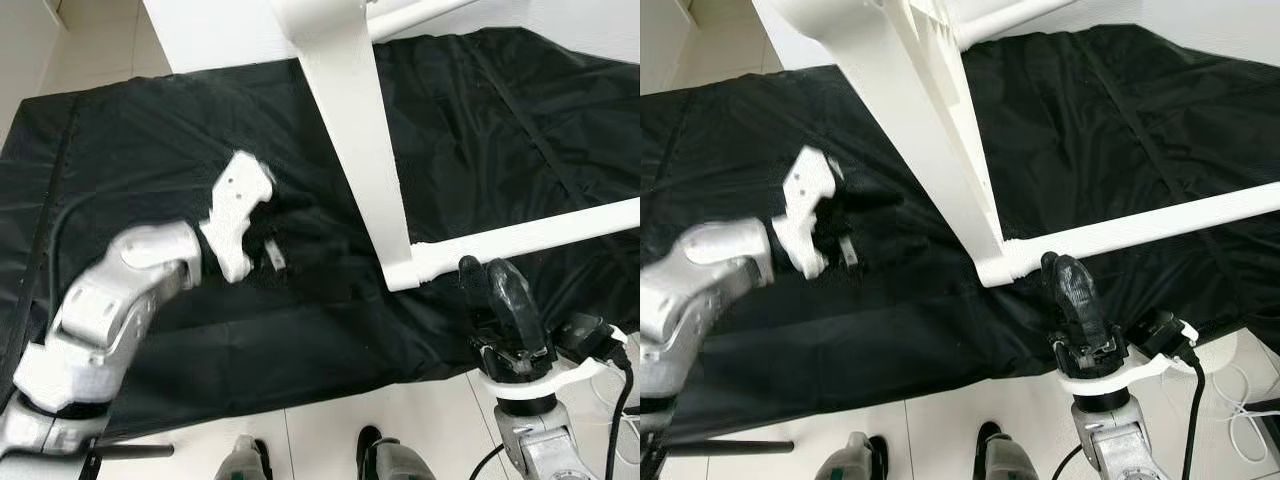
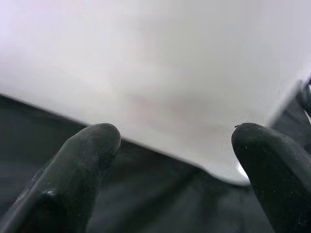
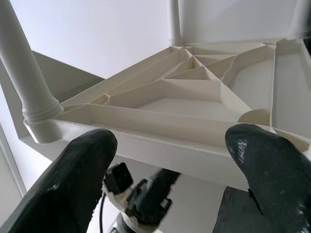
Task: Building children table
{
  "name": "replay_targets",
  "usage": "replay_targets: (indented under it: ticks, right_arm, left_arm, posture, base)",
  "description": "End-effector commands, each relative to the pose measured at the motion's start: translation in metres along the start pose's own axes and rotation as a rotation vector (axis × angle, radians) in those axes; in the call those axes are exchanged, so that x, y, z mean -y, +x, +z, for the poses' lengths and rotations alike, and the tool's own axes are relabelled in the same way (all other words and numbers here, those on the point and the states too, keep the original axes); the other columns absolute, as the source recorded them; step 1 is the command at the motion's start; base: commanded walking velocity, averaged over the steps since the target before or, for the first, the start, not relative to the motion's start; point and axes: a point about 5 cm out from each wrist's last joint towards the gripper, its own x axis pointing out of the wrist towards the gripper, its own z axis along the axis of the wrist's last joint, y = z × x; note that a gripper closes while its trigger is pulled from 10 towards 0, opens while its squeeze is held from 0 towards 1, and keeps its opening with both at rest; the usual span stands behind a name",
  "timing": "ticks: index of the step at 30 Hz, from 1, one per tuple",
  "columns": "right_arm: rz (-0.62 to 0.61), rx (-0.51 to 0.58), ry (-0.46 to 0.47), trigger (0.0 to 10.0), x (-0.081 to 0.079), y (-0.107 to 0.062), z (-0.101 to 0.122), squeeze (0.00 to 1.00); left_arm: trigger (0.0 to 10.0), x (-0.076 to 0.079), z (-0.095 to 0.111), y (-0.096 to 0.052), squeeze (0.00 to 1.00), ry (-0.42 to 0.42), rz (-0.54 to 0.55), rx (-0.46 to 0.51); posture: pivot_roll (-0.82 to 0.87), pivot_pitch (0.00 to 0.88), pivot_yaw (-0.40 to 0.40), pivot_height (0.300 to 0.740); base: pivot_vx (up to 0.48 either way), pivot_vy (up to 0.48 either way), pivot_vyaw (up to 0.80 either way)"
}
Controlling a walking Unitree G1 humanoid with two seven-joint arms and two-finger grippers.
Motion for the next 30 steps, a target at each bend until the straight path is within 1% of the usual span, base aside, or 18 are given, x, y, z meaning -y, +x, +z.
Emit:
replay_targets:
  ticks: [1,2,4,5,6,7,8,10,11,14,17,19,20,21,23,24,25,30]
  right_arm:
    - [-0.012,0.056,0.037,10.0,0.003,-0.001,-0.005,0.0]
    - [-0.012,0.056,0.037,10.0,0.003,-0.001,-0.005,0.0]
    - [-0.017,0.064,0.037,10.0,0.007,-0.001,-0.004,0.0]
    - [-0.019,0.063,0.039,10.0,0.009,-0.001,-0.004,0.0]
    - [-0.019,0.063,0.039,10.0,0.009,-0.001,-0.004,0.0]
    - [-0.021,0.061,0.04,10.0,0.01,0.0,-0.004,0.0]
    - [-0.023,0.058,0.042,10.0,0.012,0.0,-0.004,0.0]
    - [-0.025,0.055,0.043,10.0,0.014,0.0,-0.004,0.0]
    - [-0.028,0.047,0.044,10.0,0.017,0.001,-0.004,0.0]
    - [-0.029,0.035,0.047,10.0,0.019,0.001,-0.004,0.0]
    - [-0.029,0.025,0.049,10.0,0.022,0.002,-0.005,0.0]
    - [-0.029,0.024,0.049,10.0,0.025,0.004,-0.005,0.0]
    - [-0.026,0.013,0.042,10.0,0.026,0.004,-0.004,0.0]
    - [-0.026,0.013,0.042,10.0,0.026,0.004,-0.004,0.0]
    - [-0.031,-0.007,0.025,10.0,0.028,0.004,-0.003,0.0]
    - [-0.031,-0.007,0.025,10.0,0.028,0.004,-0.003,0.0]
    - [-0.04,-0.025,0.018,10.0,0.029,0.002,-0.002,0.0]
    - [-0.049,-0.04,0.004,10.0,0.029,0.0,-0.001,0.0]
  left_arm:
    - [10.0,-0.007,0.004,-0.001,0.0,-0.005,0.064,0.014]
    - [10.0,-0.007,0.004,-0.001,0.0,-0.005,0.064,0.014]
    - [10.0,-0.01,0.029,0.008,0.0,-0.011,0.122,0.127]
    - [10.0,-0.005,0.042,0.012,0.0,-0.016,0.112,0.184]
    - [10.0,-0.005,0.042,0.012,0.0,-0.016,0.112,0.184]
    - [10.0,-0.002,0.05,0.014,0.0,-0.018,0.098,0.218]
    - [10.0,0.004,0.05,0.015,0.0,-0.008,0.065,0.223]
    - [10.0,0.008,0.049,0.015,0.0,0.0,0.043,0.219]
    - [10.0,0.012,0.043,0.014,0.0,0.032,0.024,0.193]
    - [10.0,0.016,0.049,0.015,0.0,0.023,0.017,0.237]
    - [10.0,0.016,0.052,0.018,0.0,0.013,0.023,0.243]
    - [10.0,0.012,0.038,0.019,0.0,0.003,0.069,0.178]
    - [10.0,0.009,0.027,0.017,0.0,-0.022,0.096,0.143]
    - [10.0,0.009,0.027,0.017,0.0,-0.022,0.096,0.143]
    - [10.0,0.006,0.007,0.01,0.0,-0.096,0.145,0.097]
    - [10.0,0.006,0.007,0.01,0.0,-0.096,0.145,0.097]
    - [10.0,0.006,-0.007,0.004,0.0,-0.106,0.168,0.048]
    - [10.0,0.009,-0.016,-0.002,0.0,-0.145,0.172,0.029]
  posture:
    - [0.11,0.199,0.063,0.74]
    - [0.11,0.199,0.063,0.74]
    - [0.12,0.194,0.053,0.74]
    - [0.12,0.192,0.05,0.74]
    - [0.12,0.192,0.05,0.74]
    - [0.12,0.191,0.048,0.74]
    - [0.12,0.186,0.045,0.74]
    - [0.12,0.186,0.045,0.74]
    - [0.13,0.182,0.036,0.74]
    - [0.13,0.179,0.031,0.74]
    - [0.13,0.171,0.026,0.74]
    - [0.13,0.169,0.025,0.74]
    - [0.13,0.164,0.024,0.74]
    - [0.13,0.164,0.024,0.74]
    - [0.13,0.164,0.024,0.74]
    - [0.13,0.164,0.024,0.74]
    - [0.13,0.166,0.024,0.74]
    - [0.12,0.17,0.027,0.74]
  base:
    - [0.0,0.0,0.0]
    - [0.0,0.0,0.0]
    - [0.0,0.0,0.0]
    - [0.0,0.0,0.0]
    - [0.0,0.0,0.0]
    - [0.0,0.0,0.0]
    - [0.0,0.0,0.0]
    - [0.0,0.0,0.0]
    - [0.0,0.0,0.0]
    - [0.0,0.0,0.0]
    - [0.0,0.0,0.0]
    - [0.0,0.0,0.0]
    - [0.0,0.0,0.0]
    - [0.0,0.0,0.0]
    - [0.0,0.0,0.0]
    - [0.0,0.0,0.0]
    - [0.0,0.0,0.0]
    - [0.0,0.0,0.0]
